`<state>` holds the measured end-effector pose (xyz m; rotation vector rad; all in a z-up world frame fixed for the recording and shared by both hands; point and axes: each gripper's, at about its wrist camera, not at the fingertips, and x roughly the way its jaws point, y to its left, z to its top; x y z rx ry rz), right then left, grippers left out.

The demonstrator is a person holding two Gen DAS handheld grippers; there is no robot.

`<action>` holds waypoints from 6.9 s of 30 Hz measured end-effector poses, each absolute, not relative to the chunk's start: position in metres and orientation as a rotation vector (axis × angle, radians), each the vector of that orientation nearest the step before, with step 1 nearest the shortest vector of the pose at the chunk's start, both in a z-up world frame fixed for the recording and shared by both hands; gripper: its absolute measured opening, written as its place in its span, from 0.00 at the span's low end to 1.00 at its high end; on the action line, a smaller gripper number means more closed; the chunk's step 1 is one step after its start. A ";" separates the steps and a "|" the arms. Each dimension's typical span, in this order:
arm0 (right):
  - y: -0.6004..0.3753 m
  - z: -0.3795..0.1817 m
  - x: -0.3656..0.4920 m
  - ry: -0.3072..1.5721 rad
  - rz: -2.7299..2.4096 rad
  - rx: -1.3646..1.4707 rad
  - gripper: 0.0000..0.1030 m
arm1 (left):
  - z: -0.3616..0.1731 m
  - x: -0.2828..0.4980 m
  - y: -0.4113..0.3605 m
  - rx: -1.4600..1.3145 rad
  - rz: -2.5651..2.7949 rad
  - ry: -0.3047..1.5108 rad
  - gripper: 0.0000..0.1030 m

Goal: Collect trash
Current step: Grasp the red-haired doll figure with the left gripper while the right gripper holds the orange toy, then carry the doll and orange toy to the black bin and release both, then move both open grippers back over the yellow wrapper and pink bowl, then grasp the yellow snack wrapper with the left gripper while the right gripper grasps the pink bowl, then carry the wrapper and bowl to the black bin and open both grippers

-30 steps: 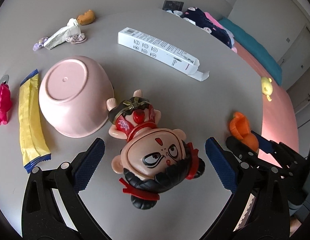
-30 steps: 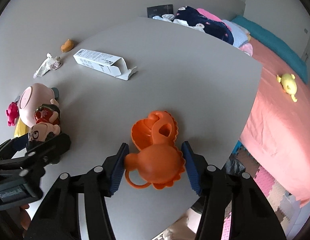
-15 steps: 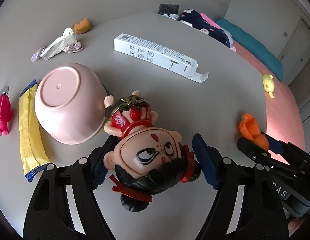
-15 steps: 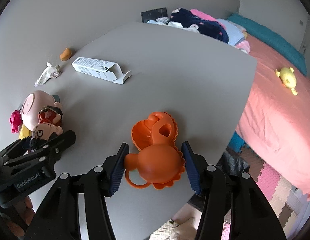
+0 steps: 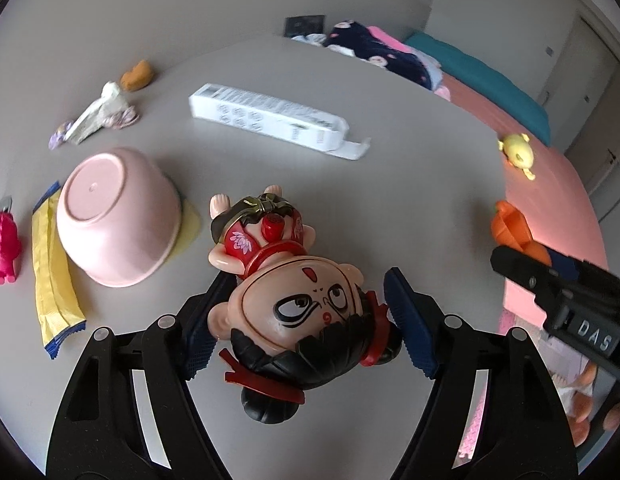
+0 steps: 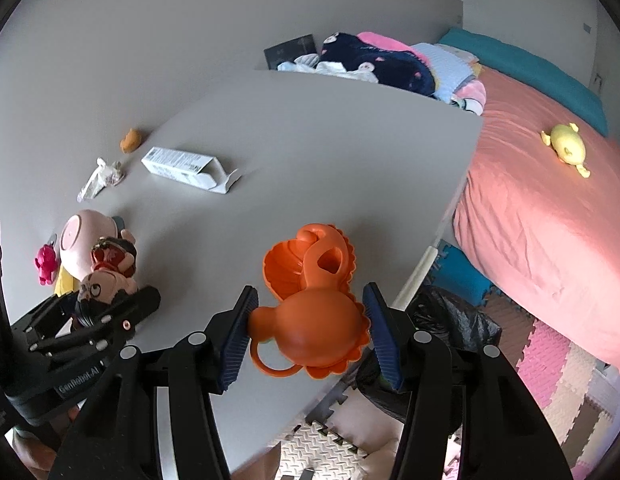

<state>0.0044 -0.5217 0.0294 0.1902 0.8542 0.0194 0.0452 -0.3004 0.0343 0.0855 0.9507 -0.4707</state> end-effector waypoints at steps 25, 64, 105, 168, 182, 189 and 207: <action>-0.667 0.041 -0.068 0.767 -0.139 0.301 0.54 | 0.059 -0.028 -0.451 0.278 -0.701 0.874 0.72; -0.763 -0.002 -0.090 0.800 -0.328 0.388 0.83 | 0.023 -0.079 -0.558 0.486 -0.811 0.865 0.94; -0.559 0.034 -0.021 0.832 -0.054 0.209 0.84 | 0.061 -0.001 -0.352 0.323 -0.534 0.829 0.94; -0.251 0.024 0.083 0.876 0.256 -0.118 0.83 | 0.017 0.105 -0.110 -0.012 -0.133 0.975 0.32; -0.300 0.061 0.063 0.832 0.261 -0.013 0.83 | 0.035 0.097 -0.138 0.036 -0.195 0.935 0.31; -0.336 0.062 0.049 0.830 0.229 0.054 0.84 | 0.040 0.085 -0.158 0.061 -0.224 0.922 0.31; -0.465 0.079 -0.013 0.757 0.172 0.183 0.84 | 0.069 0.031 -0.249 0.172 -0.306 0.863 0.31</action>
